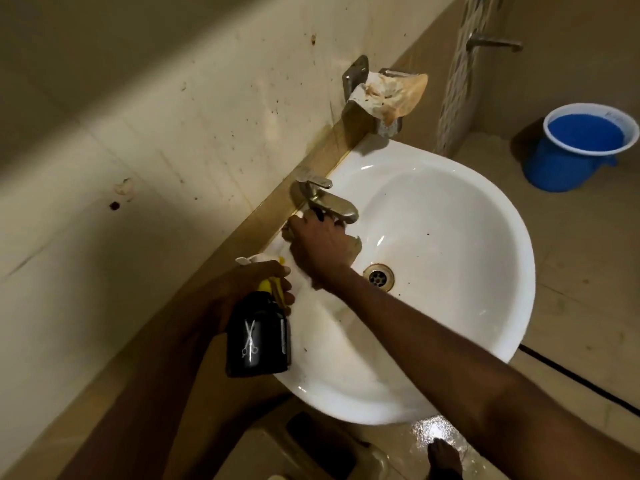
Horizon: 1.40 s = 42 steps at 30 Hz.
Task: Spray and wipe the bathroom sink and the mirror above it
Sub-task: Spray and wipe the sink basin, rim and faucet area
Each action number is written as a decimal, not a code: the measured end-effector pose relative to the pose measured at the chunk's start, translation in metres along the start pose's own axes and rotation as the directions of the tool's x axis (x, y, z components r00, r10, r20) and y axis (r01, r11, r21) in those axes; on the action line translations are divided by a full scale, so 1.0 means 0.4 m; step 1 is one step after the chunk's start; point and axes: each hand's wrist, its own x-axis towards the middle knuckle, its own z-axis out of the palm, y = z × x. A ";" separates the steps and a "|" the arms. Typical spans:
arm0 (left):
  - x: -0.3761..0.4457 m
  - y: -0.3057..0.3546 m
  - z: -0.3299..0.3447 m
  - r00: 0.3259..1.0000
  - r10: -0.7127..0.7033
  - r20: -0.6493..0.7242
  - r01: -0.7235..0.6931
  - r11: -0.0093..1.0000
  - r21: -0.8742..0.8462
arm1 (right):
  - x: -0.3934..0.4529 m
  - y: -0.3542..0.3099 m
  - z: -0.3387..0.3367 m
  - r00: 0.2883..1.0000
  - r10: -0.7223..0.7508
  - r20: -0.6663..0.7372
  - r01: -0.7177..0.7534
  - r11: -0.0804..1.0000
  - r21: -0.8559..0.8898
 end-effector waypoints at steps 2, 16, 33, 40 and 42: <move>0.001 -0.028 -0.003 1.000 -0.006 0.017 0.006 1.000 -0.016 | -0.013 0.026 0.003 0.973 -0.232 -0.010 0.232 0.972 -0.032; -0.100 -0.220 0.062 0.996 -0.057 -0.065 0.042 0.975 -0.218 | -0.079 0.058 -0.048 0.711 -0.702 0.040 0.664 0.689 0.292; -0.209 -0.320 0.386 0.932 -0.181 -0.315 -0.057 0.784 -0.618 | -0.206 0.086 0.022 0.604 -0.787 0.129 0.590 0.550 0.591; -0.235 -0.316 0.420 0.945 -0.185 -0.270 -0.005 0.817 -0.577 | -0.310 0.213 -0.064 0.195 -0.831 0.520 0.104 0.545 0.832; -0.243 -0.313 0.426 0.954 -0.183 -0.238 0.007 0.807 -0.591 | -0.289 0.218 -0.065 0.134 -0.818 0.559 0.052 0.570 0.820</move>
